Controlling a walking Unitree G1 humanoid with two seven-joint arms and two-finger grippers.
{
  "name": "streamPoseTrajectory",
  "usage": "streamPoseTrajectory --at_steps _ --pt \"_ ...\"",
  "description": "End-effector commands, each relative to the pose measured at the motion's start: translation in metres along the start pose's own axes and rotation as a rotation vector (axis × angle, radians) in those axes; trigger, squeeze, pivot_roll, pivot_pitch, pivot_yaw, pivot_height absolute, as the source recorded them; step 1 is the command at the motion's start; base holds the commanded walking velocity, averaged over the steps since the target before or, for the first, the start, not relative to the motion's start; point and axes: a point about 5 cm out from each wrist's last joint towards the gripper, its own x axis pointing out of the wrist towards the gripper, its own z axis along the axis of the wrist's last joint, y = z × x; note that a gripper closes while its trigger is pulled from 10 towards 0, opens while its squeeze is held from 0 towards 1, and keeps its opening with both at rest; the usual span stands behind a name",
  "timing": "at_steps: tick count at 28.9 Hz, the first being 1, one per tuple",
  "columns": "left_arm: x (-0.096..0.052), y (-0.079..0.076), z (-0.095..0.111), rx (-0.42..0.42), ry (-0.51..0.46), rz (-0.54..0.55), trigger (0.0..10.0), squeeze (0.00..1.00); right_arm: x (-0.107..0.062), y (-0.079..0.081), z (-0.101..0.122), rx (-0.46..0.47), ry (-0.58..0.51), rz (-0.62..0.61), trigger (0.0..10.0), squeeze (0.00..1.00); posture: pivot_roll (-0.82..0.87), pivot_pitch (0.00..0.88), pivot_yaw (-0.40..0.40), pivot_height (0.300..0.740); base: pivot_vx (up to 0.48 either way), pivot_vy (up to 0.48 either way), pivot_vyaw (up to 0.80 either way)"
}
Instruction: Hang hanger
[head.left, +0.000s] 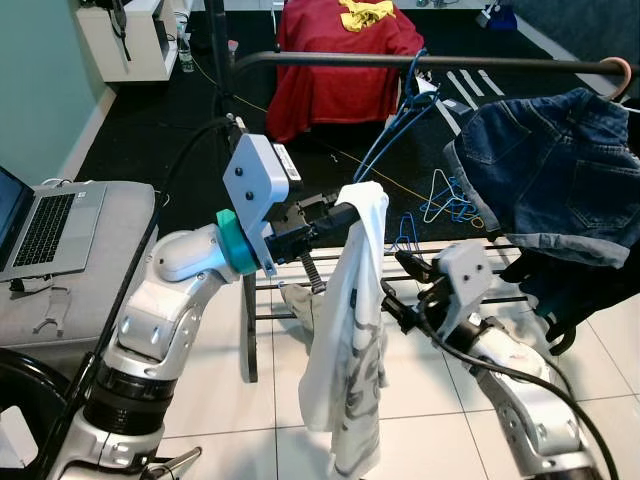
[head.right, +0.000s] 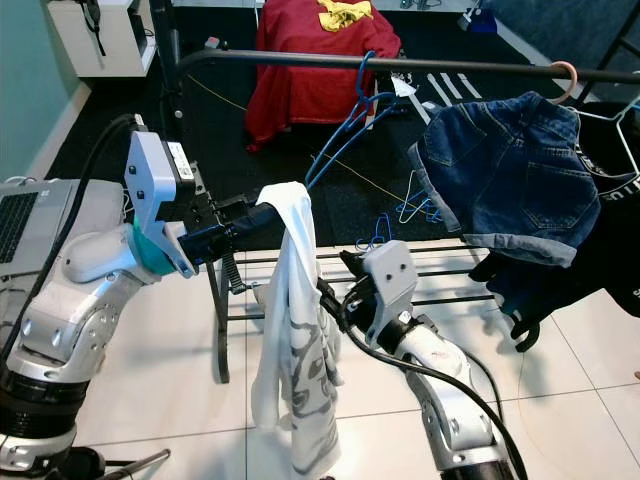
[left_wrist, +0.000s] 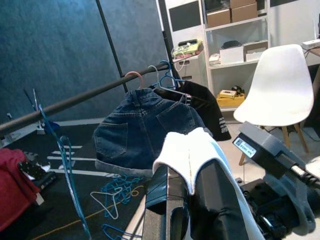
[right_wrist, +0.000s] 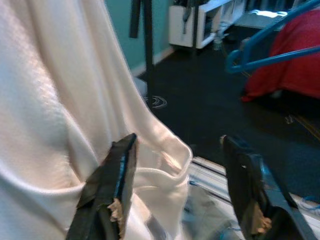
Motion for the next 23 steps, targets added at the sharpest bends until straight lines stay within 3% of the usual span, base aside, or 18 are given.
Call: streamPoseTrajectory --at_steps 1,2,4,9,12,13,15,23 --pt "0.000 -0.004 0.006 0.002 -0.027 -0.009 10.0 0.00 -0.003 0.008 0.000 0.086 -0.021 0.036 10.0 0.00 -0.15 0.156 0.059 0.740 0.000 0.000 0.00" --pt "0.001 -0.005 0.007 -0.003 -0.031 -0.009 10.0 0.00 -0.001 0.013 0.003 0.159 -0.052 0.054 10.0 0.00 -0.15 0.153 0.059 0.740 0.000 0.000 0.00" --pt "0.001 -0.005 0.008 -0.009 -0.040 -0.011 10.0 0.00 0.001 0.012 0.002 0.195 -0.058 0.044 10.0 0.00 -0.15 0.153 0.058 0.740 0.000 0.000 0.00" --pt "0.001 -0.007 0.013 -0.024 -0.063 -0.028 10.0 0.00 0.006 0.008 -0.008 0.212 -0.011 0.006 10.0 0.00 -0.15 0.152 0.060 0.740 0.000 0.000 0.00" --pt "0.001 -0.010 0.017 -0.049 -0.088 -0.062 10.0 0.00 0.015 0.005 -0.020 0.232 0.055 -0.014 10.0 0.00 -0.15 0.148 0.059 0.740 0.000 0.000 0.00" --pt "0.000 -0.014 0.021 -0.078 -0.107 -0.108 10.0 0.00 0.025 0.002 -0.035 0.270 0.132 -0.056 10.0 0.00 -0.14 0.146 0.054 0.740 0.000 0.000 0.00" --pt "-0.001 -0.016 0.022 -0.084 -0.110 -0.120 10.0 0.00 0.028 0.001 -0.038 0.290 0.154 -0.073 10.0 0.00 -0.14 0.146 0.053 0.740 0.000 0.000 0.00" --pt "-0.002 -0.015 0.025 -0.098 -0.124 -0.119 10.0 0.00 0.026 -0.010 -0.045 0.359 0.198 -0.140 10.0 0.00 -0.14 0.146 0.047 0.740 0.000 0.000 0.00"
